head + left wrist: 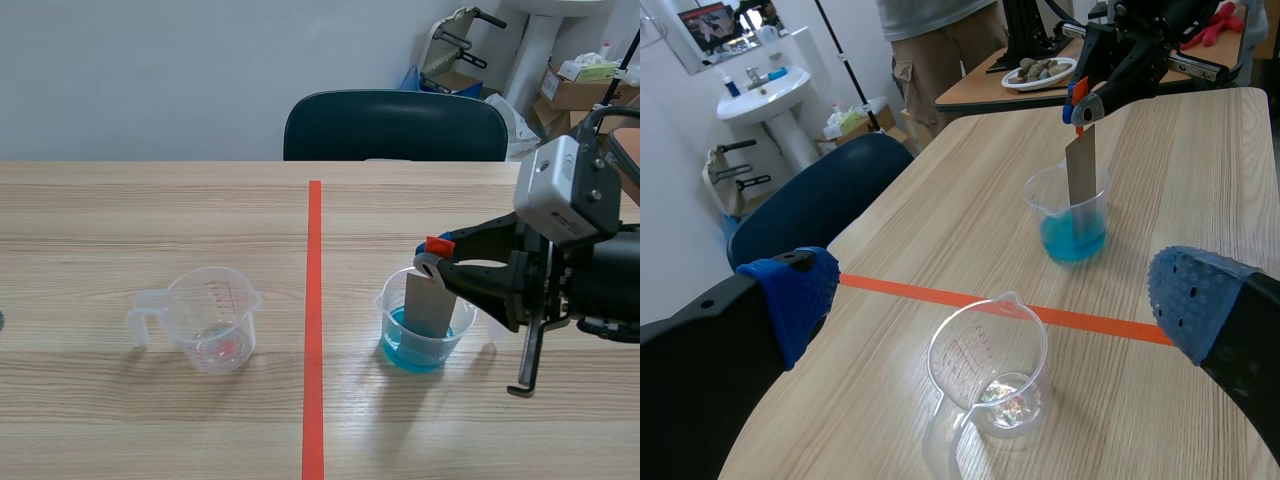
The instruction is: Do the redox reaction experiment
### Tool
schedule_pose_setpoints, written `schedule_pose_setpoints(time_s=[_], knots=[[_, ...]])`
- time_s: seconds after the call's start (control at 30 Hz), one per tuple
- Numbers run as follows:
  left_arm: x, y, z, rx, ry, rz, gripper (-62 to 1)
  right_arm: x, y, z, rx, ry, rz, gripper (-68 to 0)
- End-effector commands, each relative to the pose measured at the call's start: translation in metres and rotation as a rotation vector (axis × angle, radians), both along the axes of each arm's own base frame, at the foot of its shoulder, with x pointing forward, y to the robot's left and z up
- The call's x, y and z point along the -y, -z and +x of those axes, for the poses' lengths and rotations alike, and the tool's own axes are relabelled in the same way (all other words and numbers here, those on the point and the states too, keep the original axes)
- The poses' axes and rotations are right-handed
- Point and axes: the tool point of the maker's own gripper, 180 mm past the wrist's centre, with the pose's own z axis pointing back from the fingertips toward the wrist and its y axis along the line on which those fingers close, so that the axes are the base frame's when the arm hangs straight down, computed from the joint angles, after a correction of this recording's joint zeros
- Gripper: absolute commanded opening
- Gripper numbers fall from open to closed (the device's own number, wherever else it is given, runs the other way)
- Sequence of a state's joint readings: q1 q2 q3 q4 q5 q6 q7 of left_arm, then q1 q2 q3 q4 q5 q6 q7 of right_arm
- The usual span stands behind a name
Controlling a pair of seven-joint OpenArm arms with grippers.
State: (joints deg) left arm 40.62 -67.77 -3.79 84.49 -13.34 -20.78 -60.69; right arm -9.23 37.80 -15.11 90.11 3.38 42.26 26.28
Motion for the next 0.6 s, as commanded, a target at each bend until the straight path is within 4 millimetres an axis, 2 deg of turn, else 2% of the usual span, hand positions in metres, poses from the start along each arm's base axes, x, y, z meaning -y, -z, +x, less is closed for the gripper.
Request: schedule_pose_setpoints(time_s=[0.0, 0.2, 0.57], knots=[[0.003, -0.008, 0.001, 0.020, 0.000, -0.032, 1.4, 0.005, -0.007, 0.005, 0.025, -0.004, -0.026, -66.7], [0.003, -0.008, 0.001, 0.020, 0.000, -0.032, 1.4, 0.007, -0.019, 0.009, 0.064, 0.003, -0.023, -66.7], [0.003, -0.007, 0.001, 0.019, 0.000, -0.031, 1.4, 0.001, -0.047, 0.005, 0.091, -0.031, 0.006, -66.7]])
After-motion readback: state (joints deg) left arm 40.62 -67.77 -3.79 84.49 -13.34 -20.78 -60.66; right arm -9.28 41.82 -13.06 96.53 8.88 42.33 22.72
